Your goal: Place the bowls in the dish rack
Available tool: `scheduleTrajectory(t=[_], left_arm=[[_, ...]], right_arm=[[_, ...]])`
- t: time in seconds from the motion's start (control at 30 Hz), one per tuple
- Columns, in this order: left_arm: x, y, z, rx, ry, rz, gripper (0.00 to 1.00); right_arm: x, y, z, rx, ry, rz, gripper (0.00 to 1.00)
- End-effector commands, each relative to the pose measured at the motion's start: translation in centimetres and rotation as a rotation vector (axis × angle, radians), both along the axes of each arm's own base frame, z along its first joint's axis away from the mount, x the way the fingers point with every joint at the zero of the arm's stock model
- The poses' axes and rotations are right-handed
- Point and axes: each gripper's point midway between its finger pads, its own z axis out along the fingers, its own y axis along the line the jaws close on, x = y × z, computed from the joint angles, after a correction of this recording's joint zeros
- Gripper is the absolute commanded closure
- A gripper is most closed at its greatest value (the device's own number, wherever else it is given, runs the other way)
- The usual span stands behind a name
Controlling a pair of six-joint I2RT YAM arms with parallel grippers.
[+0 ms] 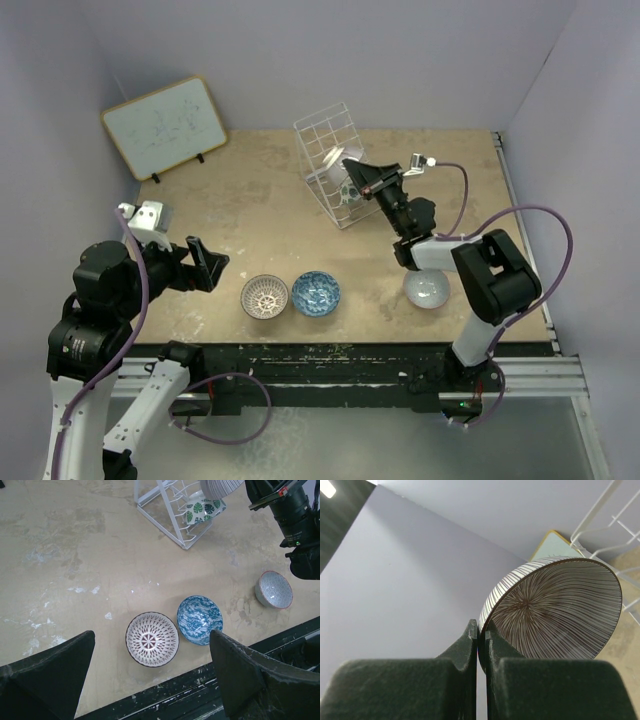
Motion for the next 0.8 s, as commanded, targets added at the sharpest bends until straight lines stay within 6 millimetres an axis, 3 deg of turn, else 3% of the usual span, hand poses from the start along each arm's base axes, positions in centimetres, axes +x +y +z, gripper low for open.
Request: scheduleTrajectory(t=[0.0,0.27,0.77], left_arm=[[-0.2,-0.2,1.2,-0.012,-0.046,-0.013,0.01],[-0.3,-0.1,0.9,-0.005,-0.039,-0.015,0.01],[-0.3,-0.1,0.1,0.014,-0.022,-0.018,0.01]], right_arm=[[-5.0,-3.4,12.3,0.251,-0.459,-0.036,1.00],[-2.9,-3.5,10.0,0.255,-0.394,-0.083,1.00],[0.2,-3.6,7.5,0.252,-0.337,-0.128,1.00]])
